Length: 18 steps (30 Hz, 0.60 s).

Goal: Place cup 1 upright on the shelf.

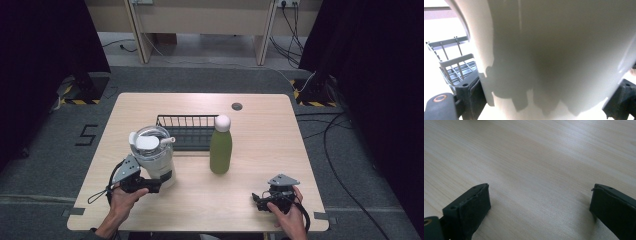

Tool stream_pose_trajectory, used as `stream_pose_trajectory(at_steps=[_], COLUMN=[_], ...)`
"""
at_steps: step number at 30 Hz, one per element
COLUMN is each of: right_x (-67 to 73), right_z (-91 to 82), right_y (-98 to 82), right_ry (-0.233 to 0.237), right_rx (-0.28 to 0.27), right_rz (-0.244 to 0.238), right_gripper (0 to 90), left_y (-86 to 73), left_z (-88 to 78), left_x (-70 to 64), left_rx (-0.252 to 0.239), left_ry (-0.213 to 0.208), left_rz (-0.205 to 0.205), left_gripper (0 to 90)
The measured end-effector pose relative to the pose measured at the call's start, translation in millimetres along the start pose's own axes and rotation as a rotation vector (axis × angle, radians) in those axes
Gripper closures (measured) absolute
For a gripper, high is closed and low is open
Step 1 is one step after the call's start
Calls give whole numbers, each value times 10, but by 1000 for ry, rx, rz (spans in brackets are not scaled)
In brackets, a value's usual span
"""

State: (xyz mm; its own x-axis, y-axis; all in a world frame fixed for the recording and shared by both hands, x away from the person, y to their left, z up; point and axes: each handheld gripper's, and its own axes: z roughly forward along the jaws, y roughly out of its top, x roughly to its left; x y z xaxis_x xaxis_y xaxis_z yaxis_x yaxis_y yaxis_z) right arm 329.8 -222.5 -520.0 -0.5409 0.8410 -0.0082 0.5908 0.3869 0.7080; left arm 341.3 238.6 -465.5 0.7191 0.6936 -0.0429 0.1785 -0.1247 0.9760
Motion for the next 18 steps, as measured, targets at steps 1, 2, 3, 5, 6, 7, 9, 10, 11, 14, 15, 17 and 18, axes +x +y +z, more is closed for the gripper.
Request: stream_pose_trajectory(at_steps=[1,2,3,5,6,7,9,10,11,14,15,17,18], right_x=[0,0,0,0,-1,0,-1,-1,-1,0,0,0,0], right_z=[0,0,0,0,0,0,0,0,0,0,0,0,0], right_y=[0,0,0,0,0,0,0,0,0,0,0,0,0], right_ry=[0,0,0,0,0,0,0,0,0,0,0,0,0], right_rx=[0,0,0,0,0,0,0,0,0,0,0,0,0], right_rz=[0,0,0,0,-1,0,-1,-1,-1,0,0,0,0], right_gripper=[31,31,31,31,31,31,31,31,31,31,31,31,31], left_y=[31,31,48,84,99,117,154,154,182,210,223,247,259], left_z=[12,12,19,25,27,31,42,42,54,69,79,98,107], left_x=[22,22,32,52,58,64,76,76,83,92,97,113,122], left_rx=[2,2,1,1,-1,-2,-2,-2,-4,-4,-4,-2,0], left_ry=[5,5,8,4,2,3,7,7,4,6,4,1,1], left_rz=[6,6,10,5,3,4,11,11,11,14,13,12,12], left_gripper=[106,105,105,106,106,105,106,106,106,106,106,106,106])
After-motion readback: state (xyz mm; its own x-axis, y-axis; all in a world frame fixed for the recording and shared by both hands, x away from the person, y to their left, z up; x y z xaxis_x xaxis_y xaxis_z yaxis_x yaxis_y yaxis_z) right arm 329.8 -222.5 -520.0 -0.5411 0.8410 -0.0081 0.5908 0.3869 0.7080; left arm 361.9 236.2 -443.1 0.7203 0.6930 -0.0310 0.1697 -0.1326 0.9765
